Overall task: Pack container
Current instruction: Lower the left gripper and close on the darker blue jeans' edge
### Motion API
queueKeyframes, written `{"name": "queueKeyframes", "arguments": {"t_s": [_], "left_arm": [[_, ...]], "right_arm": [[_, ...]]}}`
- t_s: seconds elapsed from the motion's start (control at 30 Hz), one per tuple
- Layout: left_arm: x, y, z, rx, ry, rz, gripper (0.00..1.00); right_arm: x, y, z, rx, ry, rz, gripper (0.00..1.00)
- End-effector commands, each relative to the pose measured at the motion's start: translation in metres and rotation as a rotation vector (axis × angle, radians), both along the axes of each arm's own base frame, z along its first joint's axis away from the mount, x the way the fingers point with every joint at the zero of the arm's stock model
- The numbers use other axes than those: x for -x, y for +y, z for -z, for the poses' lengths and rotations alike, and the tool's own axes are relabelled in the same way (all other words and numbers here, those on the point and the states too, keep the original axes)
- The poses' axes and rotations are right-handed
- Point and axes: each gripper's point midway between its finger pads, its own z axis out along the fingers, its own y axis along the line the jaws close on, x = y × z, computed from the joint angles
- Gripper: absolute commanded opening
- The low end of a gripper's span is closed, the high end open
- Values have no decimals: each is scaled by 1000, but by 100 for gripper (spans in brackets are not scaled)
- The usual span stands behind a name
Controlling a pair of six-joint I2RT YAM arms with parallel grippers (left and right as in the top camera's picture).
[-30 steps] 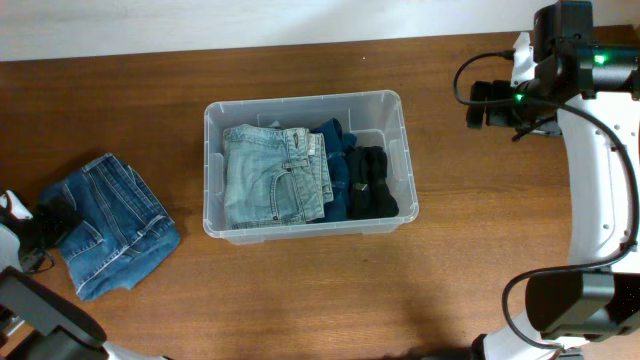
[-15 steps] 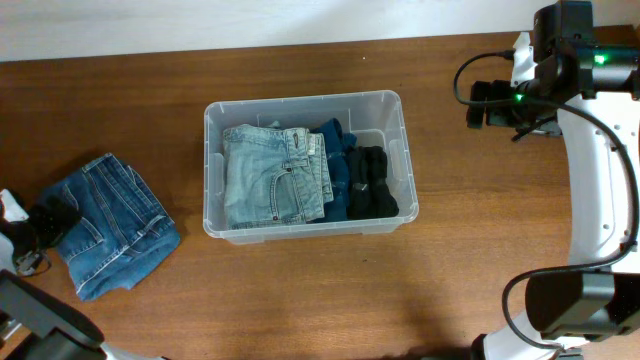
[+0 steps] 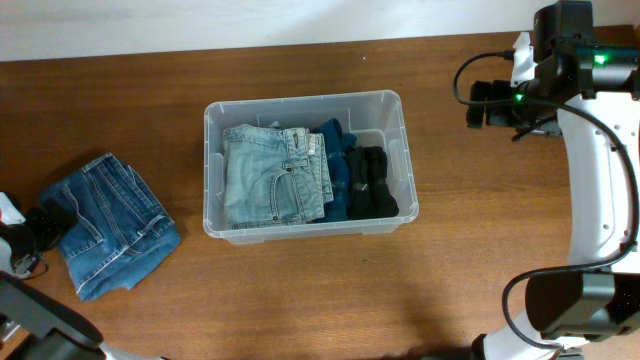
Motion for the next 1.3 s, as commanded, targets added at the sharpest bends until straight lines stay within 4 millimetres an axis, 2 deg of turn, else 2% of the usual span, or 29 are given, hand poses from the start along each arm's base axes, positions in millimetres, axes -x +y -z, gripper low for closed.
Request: {"name": "queueKeyframes", "arguments": {"t_s": [0.0,0.2,0.43,0.6,0.63,0.77,0.93,0.97,1.03,1.1,1.27], "left_arm": [[4,-5,17,8,28,16,99],[-4,-16,40,21,57,53,99],[1,-25,73,27,164,78,99],[6,-32,87,67,194,82,98],[7,-33,87,74,197,83,93],[10,-36,88,86,209,84,52],[11,-40,88,105,207,87,51],[10,-42,87,114,201,89,47],[7,-45,86,133,181,95,26],[4,-47,84,149,165,99,1],[-3,-44,66,162,161,101,1]], "right_arm": [[1,-2,-5,6,-15,5,99],[1,-2,-5,6,-15,6,99],[1,-2,-5,6,-15,5,99],[1,-2,-5,6,-15,5,99],[1,-2,-5,6,-15,5,99],[1,-2,-5,6,-15,5,98],[1,-2,-5,6,-15,5,99],[1,-2,-5,6,-15,5,98],[1,-2,-5,6,-15,5,99],[1,-2,-5,6,-15,5,99],[1,-2,-5,6,-15,5,98]]}}
